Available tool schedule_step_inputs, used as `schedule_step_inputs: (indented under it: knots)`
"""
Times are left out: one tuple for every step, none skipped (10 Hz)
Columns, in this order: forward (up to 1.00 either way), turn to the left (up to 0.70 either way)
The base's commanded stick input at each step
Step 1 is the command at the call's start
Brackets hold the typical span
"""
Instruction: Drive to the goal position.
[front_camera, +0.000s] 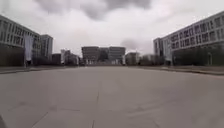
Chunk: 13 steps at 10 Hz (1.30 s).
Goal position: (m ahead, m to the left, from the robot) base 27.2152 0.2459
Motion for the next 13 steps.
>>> schedule_step_inputs:
  knots:
    - [0.70,0.01]
    - [0.70,0.01]
    - [0.70,0.01]
    - [0.70,0.01]
    - [0.70,0.01]
    - [0.70,0.01]
    - [0.70,0.06]
    - [0.70,0.15]
    - [0.70,0.15]
    - [0.70,0.15]
    - [0.70,0.15]
    - [0.70,0.15]
    - [0.70,0.01]
